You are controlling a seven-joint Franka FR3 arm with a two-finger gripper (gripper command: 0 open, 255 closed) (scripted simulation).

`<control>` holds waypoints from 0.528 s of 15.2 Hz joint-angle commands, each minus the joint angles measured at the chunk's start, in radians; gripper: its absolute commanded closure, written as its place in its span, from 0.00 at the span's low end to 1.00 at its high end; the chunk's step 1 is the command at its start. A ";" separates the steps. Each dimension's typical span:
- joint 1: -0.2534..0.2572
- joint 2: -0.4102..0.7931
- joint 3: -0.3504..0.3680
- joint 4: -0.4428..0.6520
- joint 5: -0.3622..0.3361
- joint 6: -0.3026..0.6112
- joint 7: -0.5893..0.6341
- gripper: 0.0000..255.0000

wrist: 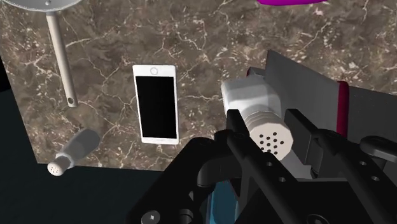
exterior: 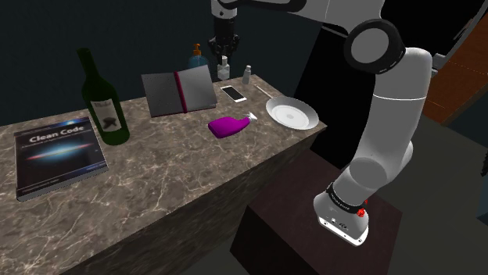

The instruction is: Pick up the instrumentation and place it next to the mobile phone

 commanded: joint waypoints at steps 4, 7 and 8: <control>-0.028 0.050 -0.019 0.051 -0.010 0.005 -0.052 1.00; -0.034 0.043 -0.019 0.000 -0.009 0.049 -0.047 1.00; -0.036 0.041 -0.019 -0.016 -0.009 0.063 -0.045 1.00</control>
